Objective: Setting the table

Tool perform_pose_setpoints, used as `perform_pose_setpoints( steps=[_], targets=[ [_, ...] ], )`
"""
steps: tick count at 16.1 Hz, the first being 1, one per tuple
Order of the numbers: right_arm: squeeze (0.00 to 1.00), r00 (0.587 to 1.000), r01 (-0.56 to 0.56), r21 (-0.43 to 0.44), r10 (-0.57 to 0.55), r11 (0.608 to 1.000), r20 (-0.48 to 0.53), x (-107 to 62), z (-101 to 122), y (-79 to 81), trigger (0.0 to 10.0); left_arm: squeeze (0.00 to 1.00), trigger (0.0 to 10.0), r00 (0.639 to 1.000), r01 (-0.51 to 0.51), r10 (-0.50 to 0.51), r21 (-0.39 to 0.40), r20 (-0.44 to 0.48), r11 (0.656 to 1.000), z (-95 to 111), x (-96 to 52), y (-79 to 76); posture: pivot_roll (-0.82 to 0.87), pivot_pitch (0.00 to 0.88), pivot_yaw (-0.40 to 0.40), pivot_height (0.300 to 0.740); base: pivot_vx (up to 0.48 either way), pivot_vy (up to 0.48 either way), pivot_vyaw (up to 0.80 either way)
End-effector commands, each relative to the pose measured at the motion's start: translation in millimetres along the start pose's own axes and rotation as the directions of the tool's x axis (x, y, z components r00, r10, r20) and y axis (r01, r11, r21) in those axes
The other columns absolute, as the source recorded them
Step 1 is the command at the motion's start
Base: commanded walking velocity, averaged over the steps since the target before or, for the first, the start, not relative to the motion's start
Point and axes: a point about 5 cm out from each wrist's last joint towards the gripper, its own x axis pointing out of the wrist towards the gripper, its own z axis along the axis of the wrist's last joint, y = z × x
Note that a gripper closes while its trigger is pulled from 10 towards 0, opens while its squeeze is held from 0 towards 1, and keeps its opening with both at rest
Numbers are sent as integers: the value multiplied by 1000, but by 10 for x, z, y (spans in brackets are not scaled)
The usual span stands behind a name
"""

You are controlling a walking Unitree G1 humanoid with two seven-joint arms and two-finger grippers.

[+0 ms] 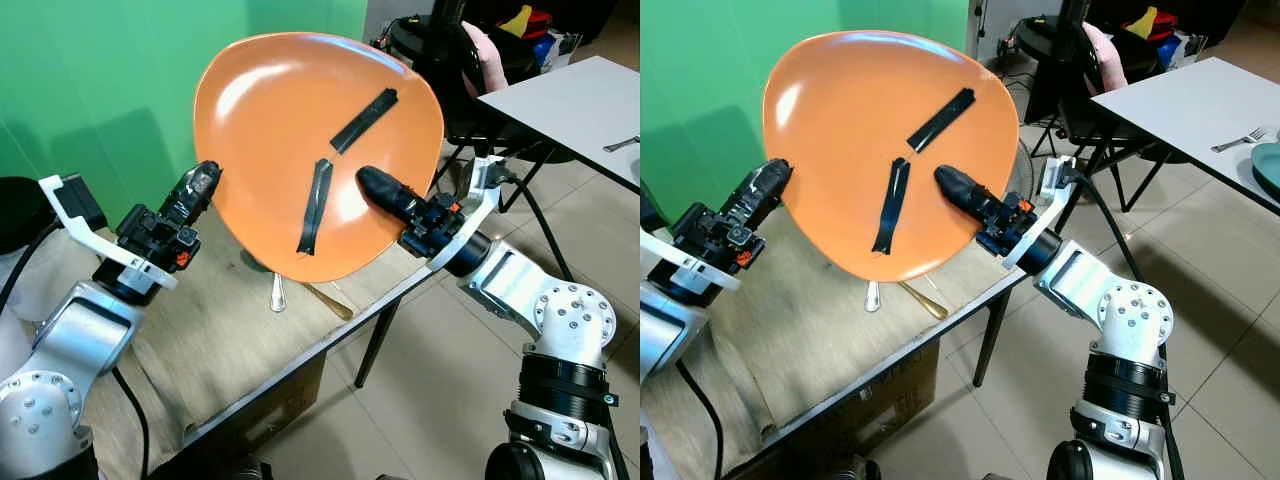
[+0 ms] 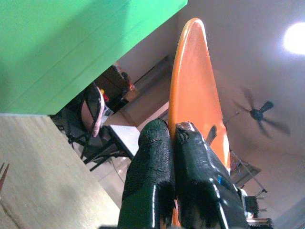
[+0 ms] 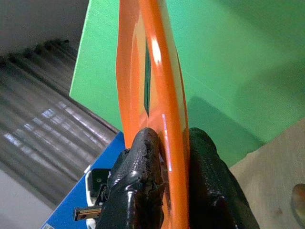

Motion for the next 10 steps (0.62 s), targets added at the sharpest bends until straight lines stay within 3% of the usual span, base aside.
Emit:
perform_pose_setpoints(
  steps=[1,2,4,5,6,10],
  targets=[
    [0,1000,-13,-20,12,1000,-7,19,10,48,0,898,10000,998,53,-53,1,-38,999,-44,52,-77,-4,2,-14,740,0,0,0],
    [0,1000,-10,-23,10,1000,-7,19,7,46,0,1000,10000,998,56,-55,3,-35,998,-32,53,-80,-4,0,-14,740,0,0,0],
    [0,1000,-5,-28,5,1000,-5,20,6,44,0,1000,10000,998,61,-60,20,-29,998,1,46,-83,-5,0,-12,740,0,0,0],
    [0,1000,-3,-30,3,1000,-1,20,4,42,0,737,10000,998,52,-51,48,-27,997,25,35,-78,-5,0,-10,740,0,0,0],
    [0,1000,-1,-30,1,1000,2,20,5,41,0,0,10000,999,49,-48,55,-26,997,32,30,-75,-5,0,-10,740,0,0,0],
    [0,994,68,-35,-65,997,85,-16,89,-37,0,0,10000,999,38,-38,51,9,998,99,-81,-69,-5,0,-6,740,0,0,0]
  ],
)
